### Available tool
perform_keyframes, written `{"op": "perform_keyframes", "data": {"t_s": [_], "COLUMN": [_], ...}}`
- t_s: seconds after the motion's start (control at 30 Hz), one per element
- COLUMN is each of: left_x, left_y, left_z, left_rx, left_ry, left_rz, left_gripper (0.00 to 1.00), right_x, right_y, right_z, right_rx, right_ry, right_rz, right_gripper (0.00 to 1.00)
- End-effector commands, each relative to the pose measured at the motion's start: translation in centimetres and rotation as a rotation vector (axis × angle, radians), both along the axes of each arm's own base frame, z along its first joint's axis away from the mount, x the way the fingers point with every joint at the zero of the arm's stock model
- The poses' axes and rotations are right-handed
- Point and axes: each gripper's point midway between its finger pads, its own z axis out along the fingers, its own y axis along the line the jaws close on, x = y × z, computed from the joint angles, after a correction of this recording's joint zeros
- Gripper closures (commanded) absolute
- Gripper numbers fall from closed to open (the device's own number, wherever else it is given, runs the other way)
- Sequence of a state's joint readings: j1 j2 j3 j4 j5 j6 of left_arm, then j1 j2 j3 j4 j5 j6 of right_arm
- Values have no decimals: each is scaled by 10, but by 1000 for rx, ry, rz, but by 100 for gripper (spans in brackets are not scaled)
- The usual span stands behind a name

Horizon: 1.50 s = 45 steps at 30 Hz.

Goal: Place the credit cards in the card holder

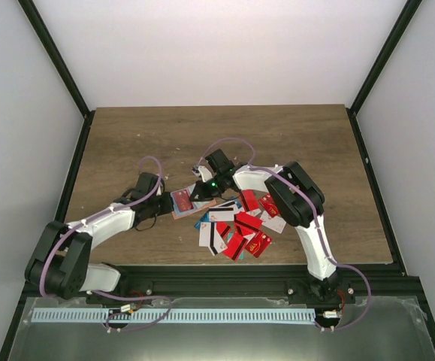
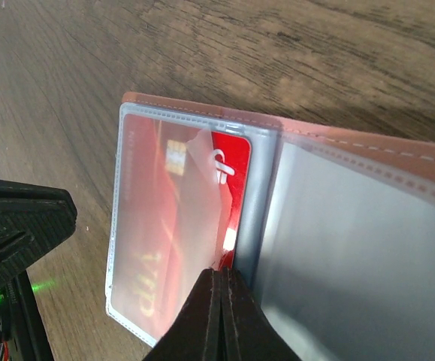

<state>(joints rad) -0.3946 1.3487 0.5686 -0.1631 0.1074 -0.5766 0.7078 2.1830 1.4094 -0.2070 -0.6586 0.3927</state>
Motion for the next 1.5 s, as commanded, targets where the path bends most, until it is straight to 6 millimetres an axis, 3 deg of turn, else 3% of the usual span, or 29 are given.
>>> {"op": "perform_keyframes", "data": {"t_s": [0.0, 0.2, 0.8, 1.47], "left_x": [3, 5, 10, 17], "left_y": [2, -11, -20, -33], "left_z": [3, 1, -4, 15], "left_rx": [18, -26, -22, -87], "left_ry": [-5, -8, -1, -60], "left_rz": [16, -32, -58, -84], "left_gripper": [93, 93, 93, 93], "right_x": [-6, -5, -7, -9], "right_y": [-4, -4, -4, -5], "right_z": [-29, -28, -34, -40], "right_rx": [-59, -58, -61, -61], "right_ry": [30, 28, 41, 53], "right_rz": [4, 5, 9, 14], "right_gripper": [99, 99, 99, 99]}}
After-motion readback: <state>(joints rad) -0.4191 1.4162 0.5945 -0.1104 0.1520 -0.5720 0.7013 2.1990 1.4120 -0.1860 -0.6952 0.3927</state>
